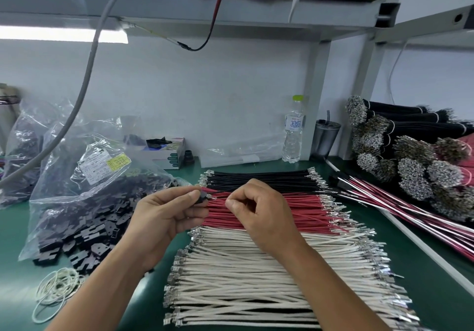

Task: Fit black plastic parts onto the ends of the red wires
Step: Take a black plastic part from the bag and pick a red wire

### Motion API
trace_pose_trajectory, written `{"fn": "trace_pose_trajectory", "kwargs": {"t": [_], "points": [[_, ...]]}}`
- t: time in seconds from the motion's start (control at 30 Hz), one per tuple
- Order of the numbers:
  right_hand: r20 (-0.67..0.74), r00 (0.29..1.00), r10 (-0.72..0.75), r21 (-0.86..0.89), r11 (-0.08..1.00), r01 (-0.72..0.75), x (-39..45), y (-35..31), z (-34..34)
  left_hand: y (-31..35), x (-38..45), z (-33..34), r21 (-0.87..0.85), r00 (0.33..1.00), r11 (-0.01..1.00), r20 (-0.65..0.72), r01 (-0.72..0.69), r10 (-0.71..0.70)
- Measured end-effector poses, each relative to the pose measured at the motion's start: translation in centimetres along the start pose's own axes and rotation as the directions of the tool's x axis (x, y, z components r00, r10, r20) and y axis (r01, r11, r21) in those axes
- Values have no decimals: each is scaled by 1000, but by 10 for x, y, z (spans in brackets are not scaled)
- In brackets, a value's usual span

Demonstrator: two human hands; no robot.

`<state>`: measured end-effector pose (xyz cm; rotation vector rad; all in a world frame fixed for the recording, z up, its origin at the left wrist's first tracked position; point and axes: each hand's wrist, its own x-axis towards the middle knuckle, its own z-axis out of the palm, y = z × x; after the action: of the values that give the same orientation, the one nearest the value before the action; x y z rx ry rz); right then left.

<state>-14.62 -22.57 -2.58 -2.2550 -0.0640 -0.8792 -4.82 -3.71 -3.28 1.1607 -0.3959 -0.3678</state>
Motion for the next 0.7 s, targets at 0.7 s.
{"fn": "trace_pose_trajectory", "kwargs": {"t": [0.7], "points": [[131, 989, 66, -215, 976, -37, 4, -5, -11, 7, -6, -1, 226, 999, 974, 54, -11, -1]]}}
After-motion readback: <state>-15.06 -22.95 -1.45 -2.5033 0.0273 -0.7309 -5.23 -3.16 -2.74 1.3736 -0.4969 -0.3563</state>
